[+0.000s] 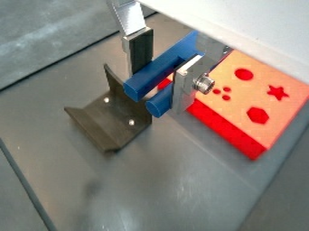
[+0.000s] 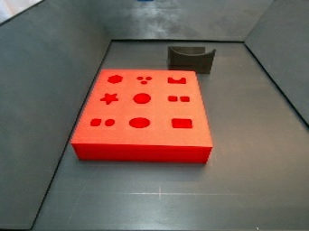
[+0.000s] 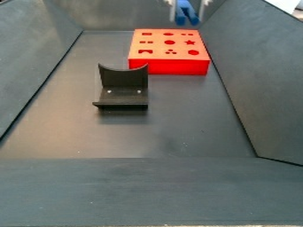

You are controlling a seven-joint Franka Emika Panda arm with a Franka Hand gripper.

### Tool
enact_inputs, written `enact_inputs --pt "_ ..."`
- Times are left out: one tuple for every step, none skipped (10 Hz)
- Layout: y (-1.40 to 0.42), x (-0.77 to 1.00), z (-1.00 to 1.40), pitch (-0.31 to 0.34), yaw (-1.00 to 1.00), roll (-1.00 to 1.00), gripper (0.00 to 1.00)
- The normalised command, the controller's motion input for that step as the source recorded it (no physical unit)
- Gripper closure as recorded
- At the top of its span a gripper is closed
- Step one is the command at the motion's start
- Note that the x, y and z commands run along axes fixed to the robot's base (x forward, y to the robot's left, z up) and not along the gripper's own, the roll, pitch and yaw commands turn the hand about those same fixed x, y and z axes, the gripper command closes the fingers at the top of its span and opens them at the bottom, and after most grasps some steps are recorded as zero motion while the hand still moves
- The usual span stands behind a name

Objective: Pick up the square-circle object. Move up. Rotate the square-circle object. Place the square-circle object on the fixture. Regrasp the square-circle object. Move to above the board. Insert the square-circle object.
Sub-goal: Place the square-circle object on the fixture.

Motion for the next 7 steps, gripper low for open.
enact_inputs --pt "-0.21 1.00 0.19 0.153 0.06 0.07 1.00" --pt "-0.18 1.00 0.17 0.149 0.05 0.06 1.00" --pt "-0.16 1.00 0.15 0.148 0.04 0.05 1.00" --pt "-0.15 1.00 0.14 0.148 0.04 0.05 1.00" --pt "-0.12 1.00 0.11 0.154 0.04 0.04 1.00" --pt "-0.10 1.00 0.10 0.150 0.04 0.04 1.00" --pt "-0.09 1.00 0.08 0.153 0.04 0.03 1.00"
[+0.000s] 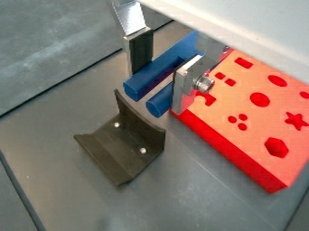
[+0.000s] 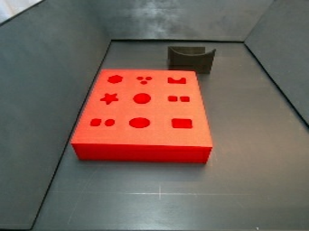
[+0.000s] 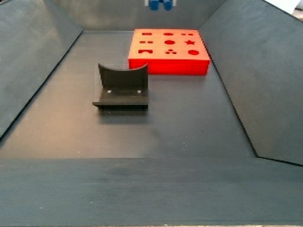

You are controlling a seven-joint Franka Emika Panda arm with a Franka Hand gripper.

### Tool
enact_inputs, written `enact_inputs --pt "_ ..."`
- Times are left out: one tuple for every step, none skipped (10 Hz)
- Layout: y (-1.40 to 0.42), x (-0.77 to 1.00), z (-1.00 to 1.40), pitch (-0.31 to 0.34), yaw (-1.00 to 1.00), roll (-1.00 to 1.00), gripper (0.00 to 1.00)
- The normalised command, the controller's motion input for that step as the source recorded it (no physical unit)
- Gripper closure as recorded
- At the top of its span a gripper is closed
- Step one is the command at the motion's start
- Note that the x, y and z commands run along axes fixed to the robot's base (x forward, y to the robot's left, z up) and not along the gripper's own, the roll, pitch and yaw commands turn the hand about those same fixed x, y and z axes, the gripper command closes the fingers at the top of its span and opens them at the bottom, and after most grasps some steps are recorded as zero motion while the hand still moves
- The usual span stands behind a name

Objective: Pick up the square-circle object. Move up. Rotate the square-circle object. Place the square-circle object on the fixture. Regrasp the square-circle object. Move to above the board. Insert the square-circle object.
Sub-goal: Place the square-circle object on the fixture.

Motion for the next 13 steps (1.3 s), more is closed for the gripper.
enact_inputs --pt "-0.07 1.00 0.07 0.153 0.04 0.03 1.00" --pt "-0.06 1.00 0.06 0.158 0.04 0.02 1.00" --pt "-0.05 1.00 0.05 0.166 0.04 0.02 1.00" --pt "0.62 0.97 -0.68 0.021 0.04 -1.00 1.00" --pt "0.61 0.85 -0.66 0.012 0.03 -1.00 1.00" --pt "0.49 0.79 -0.49 0.002 0.01 -1.00 1.00" --pt "0.32 0.72 -0.30 0.008 0.00 -1.00 1.00" --pt "0.16 0.64 -0.13 0.022 0.00 -1.00 1.00" --pt "0.09 0.50 -0.05 0.072 -0.01 -1.00 1.00" --pt "0.08 0.42 -0.05 0.104 -0.02 -1.00 1.00" --pt "0.07 0.36 -0.04 0.123 -0.04 -0.95 1.00" --pt "0.06 0.28 -0.02 0.126 -0.05 -0.73 1.00" --pt "0.06 0.22 -0.02 0.122 -0.06 -0.57 1.00"
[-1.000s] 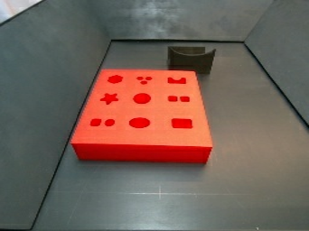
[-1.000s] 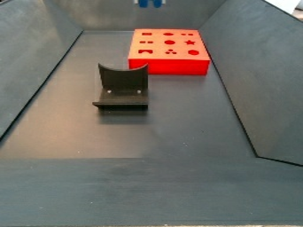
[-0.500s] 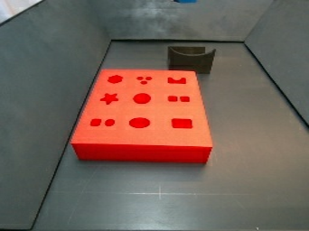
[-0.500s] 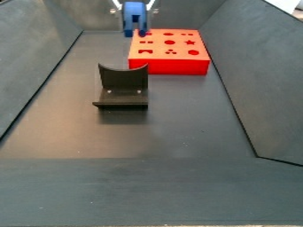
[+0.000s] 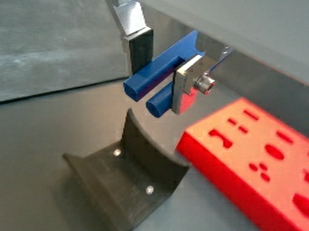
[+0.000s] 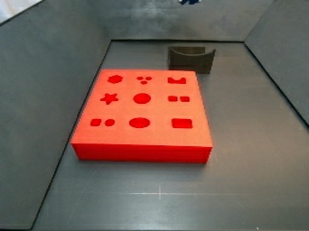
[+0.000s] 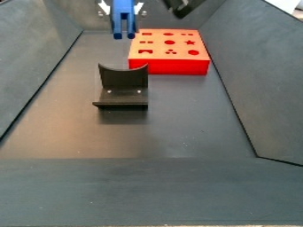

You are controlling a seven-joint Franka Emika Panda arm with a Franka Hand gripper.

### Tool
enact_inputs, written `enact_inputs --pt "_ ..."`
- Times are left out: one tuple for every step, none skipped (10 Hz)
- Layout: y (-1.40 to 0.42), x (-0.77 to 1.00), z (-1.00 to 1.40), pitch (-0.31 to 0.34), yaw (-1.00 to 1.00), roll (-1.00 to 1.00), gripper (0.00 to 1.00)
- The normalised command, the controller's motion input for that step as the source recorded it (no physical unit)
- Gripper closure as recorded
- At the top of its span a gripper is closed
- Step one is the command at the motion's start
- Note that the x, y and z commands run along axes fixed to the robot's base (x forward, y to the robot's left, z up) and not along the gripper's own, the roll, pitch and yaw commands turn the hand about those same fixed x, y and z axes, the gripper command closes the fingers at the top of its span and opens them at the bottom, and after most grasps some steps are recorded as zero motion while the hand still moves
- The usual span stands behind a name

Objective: Pick up the square-circle object. Move up. Rotate the square-circle object. Place the square-circle object on the fixture. Regrasp the square-circle object. Move to above the board. Insert the square-circle object.
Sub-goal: Place the square-circle object on the fixture.

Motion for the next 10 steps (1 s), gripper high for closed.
enact_inputs --pt "0.06 0.16 -0.02 0.117 -0.07 -0.41 1.00" --pt "0.04 0.11 -0.01 0.109 -0.08 -0.28 1.00" --pt "0.04 0.06 0.00 0.083 -0.08 -0.21 1.00" --pt "0.06 0.10 -1.00 0.035 -0.14 -1.00 1.00" --pt "0.07 0.10 -1.00 0.029 -0.14 -1.00 1.00" --pt "0.07 0.11 -1.00 0.043 -0.14 -1.00 1.00" --pt "0.08 0.12 -1.00 0.065 -0.14 -1.00 1.00" --pt "0.08 0.13 -1.00 0.071 -0.15 -1.00 1.00" --pt "0.09 0.14 -1.00 0.071 -0.16 -0.99 1.00" --pt "0.09 0.15 -1.00 0.055 -0.15 -0.83 1.00"
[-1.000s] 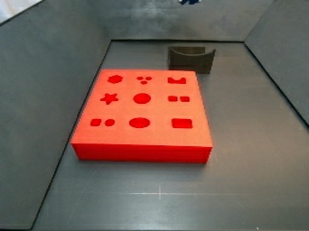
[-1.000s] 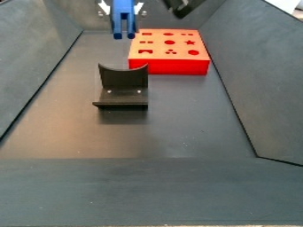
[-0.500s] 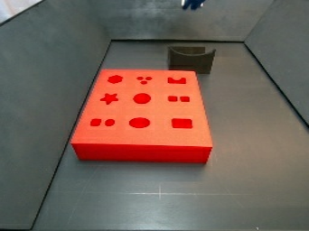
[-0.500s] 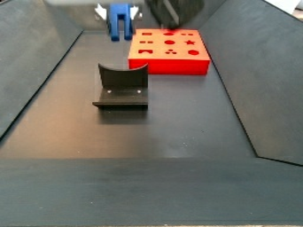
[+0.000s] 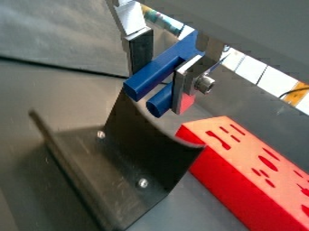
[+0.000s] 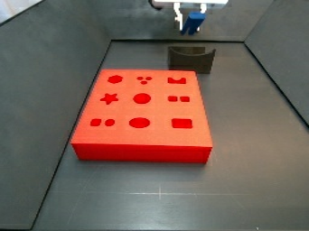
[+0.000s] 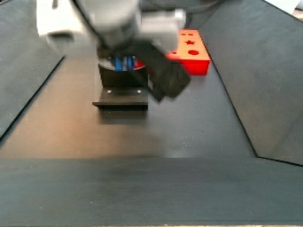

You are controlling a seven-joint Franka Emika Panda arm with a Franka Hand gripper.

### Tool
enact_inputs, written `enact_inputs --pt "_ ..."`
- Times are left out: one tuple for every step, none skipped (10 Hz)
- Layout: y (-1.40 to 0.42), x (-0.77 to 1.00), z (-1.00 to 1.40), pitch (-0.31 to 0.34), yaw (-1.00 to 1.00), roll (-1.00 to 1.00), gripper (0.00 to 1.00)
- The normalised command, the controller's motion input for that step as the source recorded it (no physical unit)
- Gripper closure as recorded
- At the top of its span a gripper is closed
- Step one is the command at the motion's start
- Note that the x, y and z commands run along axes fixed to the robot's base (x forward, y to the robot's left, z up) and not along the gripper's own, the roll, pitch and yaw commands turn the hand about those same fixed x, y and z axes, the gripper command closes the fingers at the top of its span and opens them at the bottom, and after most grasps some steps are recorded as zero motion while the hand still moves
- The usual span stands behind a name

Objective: Pick up the square-circle object. Move up. Rotate the square-circle object. Place the square-circle object on the fixture. Regrasp the square-circle object. Move to above the board. Insert the square-circle object.
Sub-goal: Place the square-circle object on the fixture, then regrasp the square-circle object.

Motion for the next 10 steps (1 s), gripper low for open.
enact_inputs --pt "0.10 0.16 -1.00 0.040 -0.14 -0.61 1.00" --pt "0.11 0.16 -1.00 0.036 -0.13 -0.44 1.00" --pt "0.11 0.17 -1.00 0.032 -0.12 -0.30 1.00" --pt "0.10 0.18 -1.00 0.022 -0.11 -0.22 1.00" --pt "0.11 0.17 -0.91 0.014 -0.10 -0.18 1.00" --pt "0.09 0.15 -0.74 0.010 -0.09 -0.17 1.00" --pt "0.08 0.13 -0.58 0.004 -0.09 -0.16 1.00" --pt "0.07 0.10 -0.43 0.003 -0.08 -0.15 1.00" --pt "0.00 0.00 0.00 0.000 0.00 0.00 0.00" --pt "0.00 0.00 1.00 0.029 0.01 -0.02 0.00"
